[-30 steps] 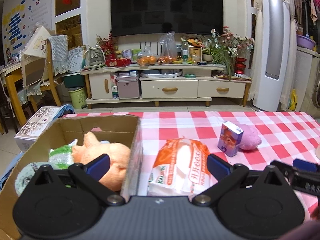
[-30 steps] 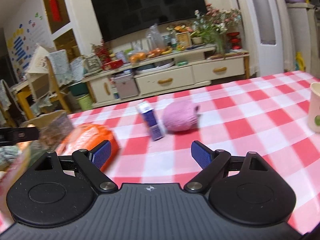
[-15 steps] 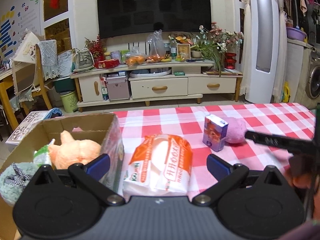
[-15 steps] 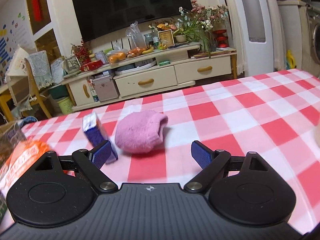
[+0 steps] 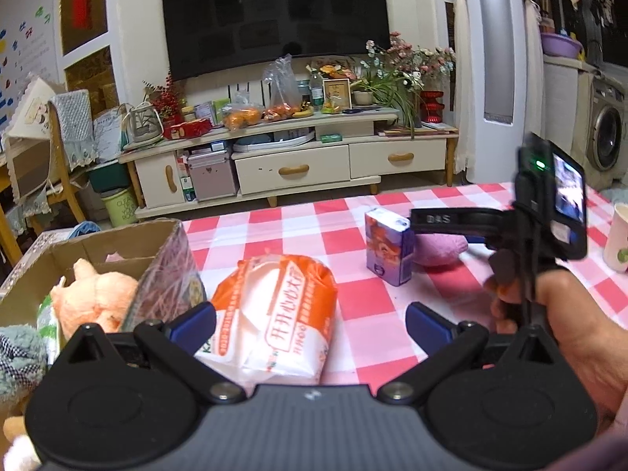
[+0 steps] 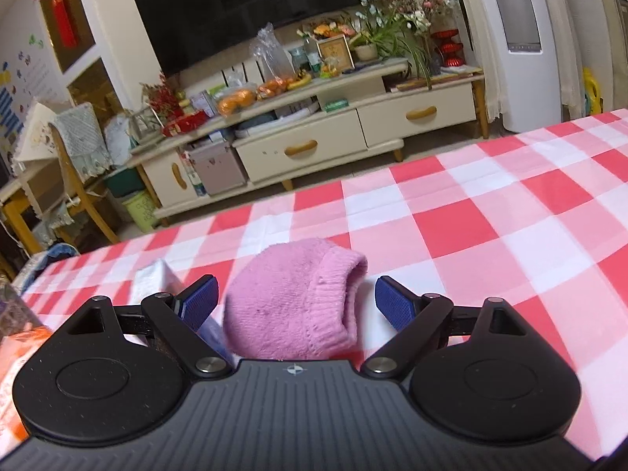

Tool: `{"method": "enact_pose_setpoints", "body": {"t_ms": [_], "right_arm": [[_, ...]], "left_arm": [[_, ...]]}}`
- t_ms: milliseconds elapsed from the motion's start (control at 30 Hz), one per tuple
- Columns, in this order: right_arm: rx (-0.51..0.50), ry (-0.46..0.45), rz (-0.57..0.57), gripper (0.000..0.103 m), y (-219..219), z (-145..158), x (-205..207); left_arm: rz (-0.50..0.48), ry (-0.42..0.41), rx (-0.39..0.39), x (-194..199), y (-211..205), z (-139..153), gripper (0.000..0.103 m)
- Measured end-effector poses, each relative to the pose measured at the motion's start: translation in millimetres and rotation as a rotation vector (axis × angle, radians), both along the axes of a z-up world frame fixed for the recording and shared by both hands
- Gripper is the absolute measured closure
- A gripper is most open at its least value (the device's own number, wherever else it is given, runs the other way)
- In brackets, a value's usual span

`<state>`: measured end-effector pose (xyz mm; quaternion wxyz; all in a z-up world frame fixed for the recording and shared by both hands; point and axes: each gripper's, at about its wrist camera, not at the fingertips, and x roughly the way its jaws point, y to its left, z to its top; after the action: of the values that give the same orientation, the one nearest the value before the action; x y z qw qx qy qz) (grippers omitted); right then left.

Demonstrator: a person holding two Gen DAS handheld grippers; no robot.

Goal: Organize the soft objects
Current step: 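Close the right tool on the pink knitted hat while the left reaches the blue carton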

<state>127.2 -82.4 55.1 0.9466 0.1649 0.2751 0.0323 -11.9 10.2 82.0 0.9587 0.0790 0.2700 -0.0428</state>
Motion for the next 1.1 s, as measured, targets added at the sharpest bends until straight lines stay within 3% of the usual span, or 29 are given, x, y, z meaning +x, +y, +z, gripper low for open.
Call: {"method": "enact_pose_setpoints", "body": {"t_ms": [167, 333, 467, 633, 1100], "right_arm": [[0.033, 0.036, 0.013, 0.000, 0.6, -8.5, 16.3], [0.003, 0.037, 0.019, 0.000, 3.9, -9.8, 18.2], [-0.040, 0.043, 0.049, 0.020, 9.7, -9.4, 17.7], [-0.116, 0.028, 0.083, 0.028, 17.7, -7.8, 11.9], [-0.192, 0.027, 0.081, 0.030, -13.9, 2.6, -55.0]], "left_arm": [[-0.010, 0.005, 0.033, -0.5, -10.1, -5.9, 0.001], [-0.015, 0.011, 0.043, -1.2, -16.5, -7.7, 0.001], [-0.019, 0.014, 0.032, -3.3, -20.2, -7.1, 0.001], [-0.016, 0.018, 0.011, -3.9, -20.1, -7.1, 0.001], [-0.005, 0.011, 0.001, -8.6, -38.0, -14.7, 0.001]]}}
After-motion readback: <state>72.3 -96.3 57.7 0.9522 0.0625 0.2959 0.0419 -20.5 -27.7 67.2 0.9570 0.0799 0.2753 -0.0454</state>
